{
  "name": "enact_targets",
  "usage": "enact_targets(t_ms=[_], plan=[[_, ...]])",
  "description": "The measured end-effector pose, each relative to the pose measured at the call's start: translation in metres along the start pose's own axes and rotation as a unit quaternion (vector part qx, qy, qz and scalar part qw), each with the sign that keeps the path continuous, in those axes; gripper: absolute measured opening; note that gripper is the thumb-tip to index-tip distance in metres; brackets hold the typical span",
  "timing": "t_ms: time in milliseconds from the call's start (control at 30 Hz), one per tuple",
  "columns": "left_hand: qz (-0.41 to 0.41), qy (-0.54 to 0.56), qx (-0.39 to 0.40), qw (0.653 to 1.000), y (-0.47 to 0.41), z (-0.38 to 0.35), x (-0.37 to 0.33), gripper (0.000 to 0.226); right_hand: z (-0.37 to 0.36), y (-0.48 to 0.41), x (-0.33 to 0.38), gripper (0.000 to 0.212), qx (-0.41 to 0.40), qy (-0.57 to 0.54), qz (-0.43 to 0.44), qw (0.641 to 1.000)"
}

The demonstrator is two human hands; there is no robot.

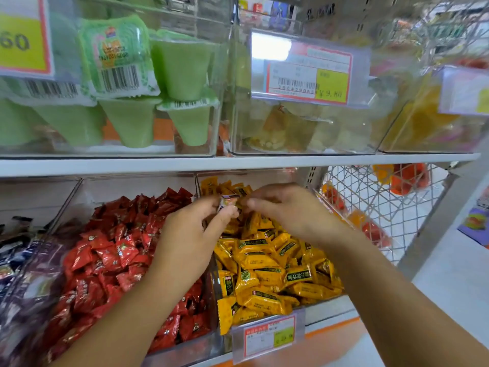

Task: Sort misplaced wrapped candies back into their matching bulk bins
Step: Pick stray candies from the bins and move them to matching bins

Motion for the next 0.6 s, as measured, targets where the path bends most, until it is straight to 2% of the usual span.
enact_targets(t_ms=[67,100,200,300,467,500,533,600], plan=[[0.000,-0.014,-0.019,1.000,-0.001,0.007,0.003,0.030,0.023,-0.016,-0.018,0.025,-0.040,0.073,-0.023,0.996],[0.000,-0.021,-0.023,0.999,-0.002,0.011,0.002,0.032,0.034,-0.026,-0.027,0.028,-0.027,0.132,-0.037,0.990],[0.009,-0.026,-0.020,0.999,-0.001,0.026,-0.001,0.023,0.040,-0.059,-0.056,0.035,0.083,0.255,-0.074,0.960],[0.016,-0.028,0.011,0.999,0.006,0.032,0.000,0.033,0.023,-0.082,-0.083,0.041,0.141,0.271,-0.107,0.946],[0.024,-0.028,0.052,0.998,0.011,0.025,0.005,0.019,-0.002,-0.118,-0.107,0.052,0.231,0.314,-0.161,0.907],[0.025,-0.034,0.069,0.997,0.012,0.021,0.006,0.015,-0.007,-0.121,-0.107,0.048,0.253,0.330,-0.167,0.894],[0.023,-0.043,0.080,0.996,0.013,0.019,0.009,0.018,-0.012,-0.126,-0.109,0.044,0.274,0.357,-0.161,0.879],[-0.008,-0.079,0.085,0.993,0.014,0.015,0.017,0.039,-0.019,-0.140,-0.123,0.051,0.271,0.412,-0.155,0.856]])
Point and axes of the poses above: each hand's wrist, its own y-axis away from the middle knuckle, its own z-axis out of the back of the hand, x = y × z, the point moved 4 cm from there along -y, towards the middle knuckle, and after that the axes turned 1 degree about y, right-handed, at the moved point
